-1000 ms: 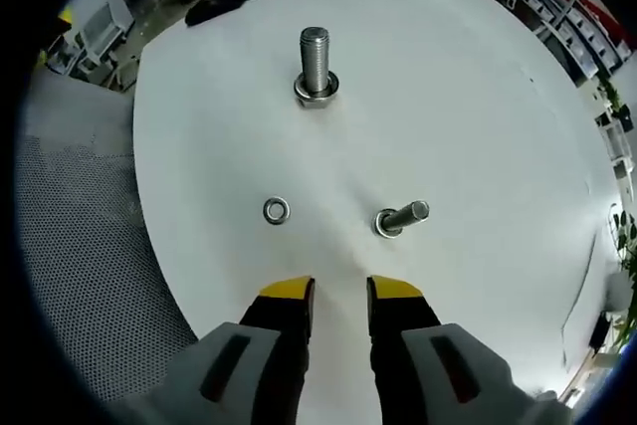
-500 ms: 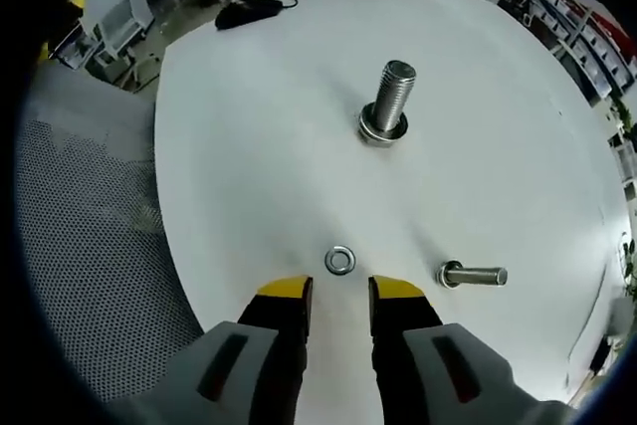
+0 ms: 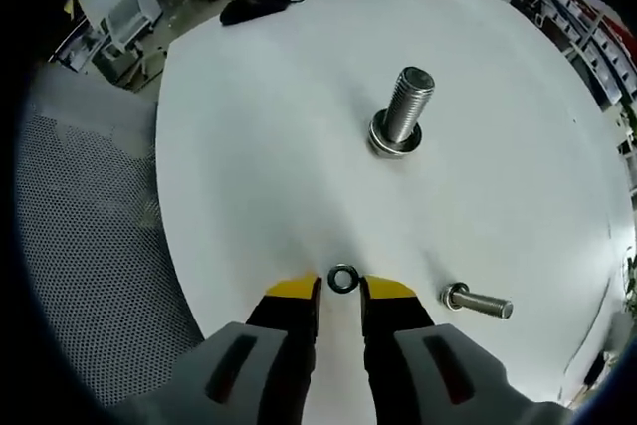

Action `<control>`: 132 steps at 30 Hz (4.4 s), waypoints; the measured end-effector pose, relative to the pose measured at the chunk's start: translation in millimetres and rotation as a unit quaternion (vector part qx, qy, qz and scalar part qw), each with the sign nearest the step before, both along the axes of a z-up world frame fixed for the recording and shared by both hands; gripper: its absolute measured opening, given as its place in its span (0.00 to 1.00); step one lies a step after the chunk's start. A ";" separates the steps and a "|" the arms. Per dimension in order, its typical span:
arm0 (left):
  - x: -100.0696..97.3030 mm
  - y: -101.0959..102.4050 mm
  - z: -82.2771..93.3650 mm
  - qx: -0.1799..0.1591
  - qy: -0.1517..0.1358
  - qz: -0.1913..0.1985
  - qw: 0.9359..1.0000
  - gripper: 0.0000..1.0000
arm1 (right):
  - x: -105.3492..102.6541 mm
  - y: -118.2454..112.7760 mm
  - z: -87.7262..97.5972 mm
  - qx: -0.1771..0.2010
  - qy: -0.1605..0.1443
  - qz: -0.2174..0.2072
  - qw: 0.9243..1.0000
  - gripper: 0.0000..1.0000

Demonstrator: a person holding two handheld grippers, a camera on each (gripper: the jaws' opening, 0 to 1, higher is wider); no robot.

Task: Place the washer onto the threaded stud by aligning its center hole with the stud, sliding it down to the base, and recovering from edge contact or off-axis alignment until the washer reaches the visible bottom stop.

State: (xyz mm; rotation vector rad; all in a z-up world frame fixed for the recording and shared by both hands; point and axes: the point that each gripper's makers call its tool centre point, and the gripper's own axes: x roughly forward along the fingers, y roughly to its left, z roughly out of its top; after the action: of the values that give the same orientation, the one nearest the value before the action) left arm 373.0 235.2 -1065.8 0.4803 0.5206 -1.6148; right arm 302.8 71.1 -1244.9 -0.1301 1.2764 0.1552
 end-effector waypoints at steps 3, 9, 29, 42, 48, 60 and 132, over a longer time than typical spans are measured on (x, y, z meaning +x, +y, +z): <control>-0.3 -0.4 0.3 -0.002 0.002 -0.001 1.000 0.15 | 3.2 0.1 -0.8 -0.001 0.011 0.009 1.000 0.19; 0.4 -0.4 -0.1 -0.003 0.002 -0.001 1.000 0.15 | 4.5 -1.1 0.4 -0.008 0.050 0.034 0.998 0.16; 2.7 -1.3 0.1 -0.007 0.003 0.003 1.000 0.15 | 1.6 2.6 6.1 -0.013 0.021 -0.016 1.000 0.14; 1.6 -1.3 -0.9 -0.003 0.004 -0.002 1.000 0.15 | 0.6 -6.4 5.4 -0.019 0.002 -0.015 1.000 0.13; 2.2 -1.5 -1.2 -0.001 0.003 0.000 1.000 0.14 | 0.5 -23.6 19.7 -0.017 -0.027 -0.040 0.999 0.13; -0.5 -2.1 0.1 0.002 0.004 -0.004 1.000 0.14 | 7.1 -48.3 68.9 -0.047 -0.085 -0.043 0.994 0.13; -1.4 -1.0 -11.0 0.020 0.010 -0.011 1.000 0.14 | -27.4 -80.3 37.9 -0.042 -0.056 -0.080 0.994 0.23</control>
State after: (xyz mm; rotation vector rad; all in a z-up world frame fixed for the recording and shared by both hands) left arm 371.5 234.3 -1076.8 0.5020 0.5648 -1.6343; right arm 275.4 -9.3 -1207.0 -0.1061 1.1772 -0.0422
